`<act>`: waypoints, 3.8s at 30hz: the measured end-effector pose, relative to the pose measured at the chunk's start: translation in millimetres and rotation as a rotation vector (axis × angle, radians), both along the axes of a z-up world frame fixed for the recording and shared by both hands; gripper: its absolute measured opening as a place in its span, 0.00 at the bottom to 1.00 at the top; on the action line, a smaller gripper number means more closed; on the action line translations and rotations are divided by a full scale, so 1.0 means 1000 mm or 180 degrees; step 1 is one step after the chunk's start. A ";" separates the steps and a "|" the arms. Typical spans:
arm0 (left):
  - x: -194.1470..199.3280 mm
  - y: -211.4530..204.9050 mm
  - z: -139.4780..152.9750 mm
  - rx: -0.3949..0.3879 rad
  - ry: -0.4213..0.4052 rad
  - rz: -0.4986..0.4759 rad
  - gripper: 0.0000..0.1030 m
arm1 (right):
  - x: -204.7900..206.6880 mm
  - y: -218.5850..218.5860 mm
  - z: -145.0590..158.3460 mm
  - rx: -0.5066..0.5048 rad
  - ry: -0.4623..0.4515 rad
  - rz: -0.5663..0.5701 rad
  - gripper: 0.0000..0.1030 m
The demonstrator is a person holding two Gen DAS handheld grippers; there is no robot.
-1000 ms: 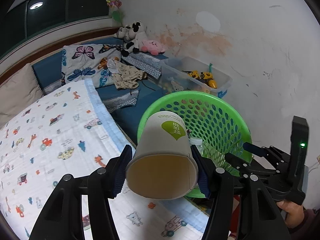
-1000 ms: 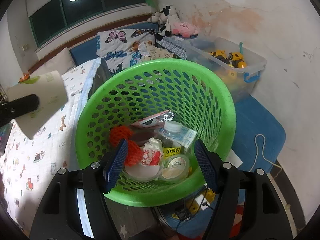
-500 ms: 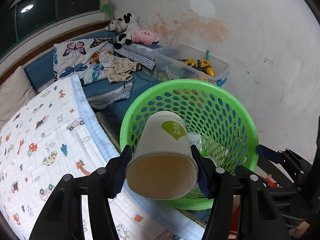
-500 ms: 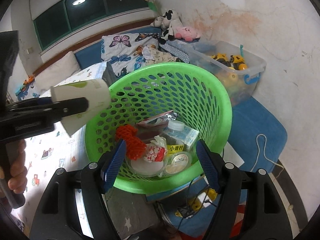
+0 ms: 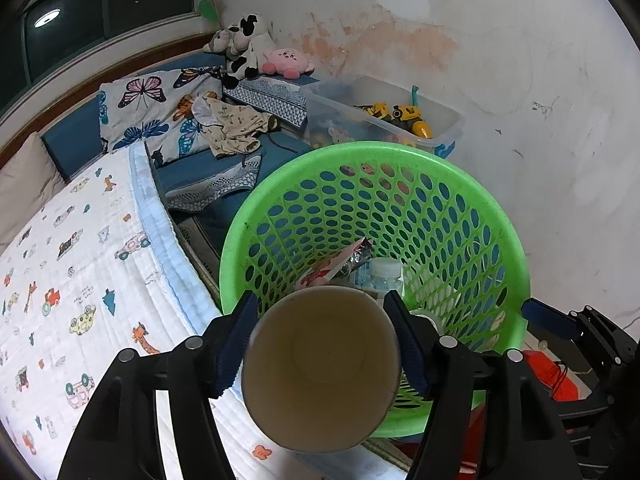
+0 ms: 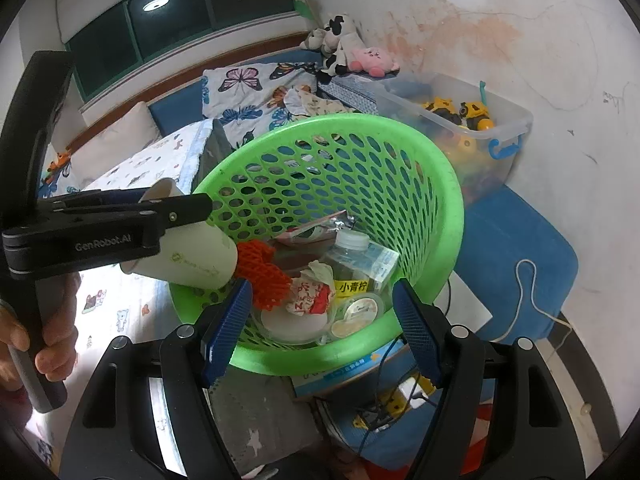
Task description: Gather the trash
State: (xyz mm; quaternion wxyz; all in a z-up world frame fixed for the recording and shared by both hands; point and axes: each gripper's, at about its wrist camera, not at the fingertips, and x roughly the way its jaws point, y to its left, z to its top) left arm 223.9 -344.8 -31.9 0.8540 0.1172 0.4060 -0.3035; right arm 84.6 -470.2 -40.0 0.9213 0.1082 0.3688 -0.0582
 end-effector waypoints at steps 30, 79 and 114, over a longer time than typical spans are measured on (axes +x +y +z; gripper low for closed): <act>-0.035 0.084 0.036 -0.0128 -0.0355 0.0355 0.86 | -0.019 0.045 0.018 0.0025 -0.0124 0.0192 0.76; -0.114 0.263 0.018 -0.0119 -0.0372 0.1146 0.93 | -0.051 0.153 0.027 -0.0017 -0.0069 0.0538 0.94; -0.136 0.280 0.016 -0.0130 -0.0453 0.1247 0.93 | -0.053 0.168 0.025 -0.0041 -0.0060 0.0621 0.95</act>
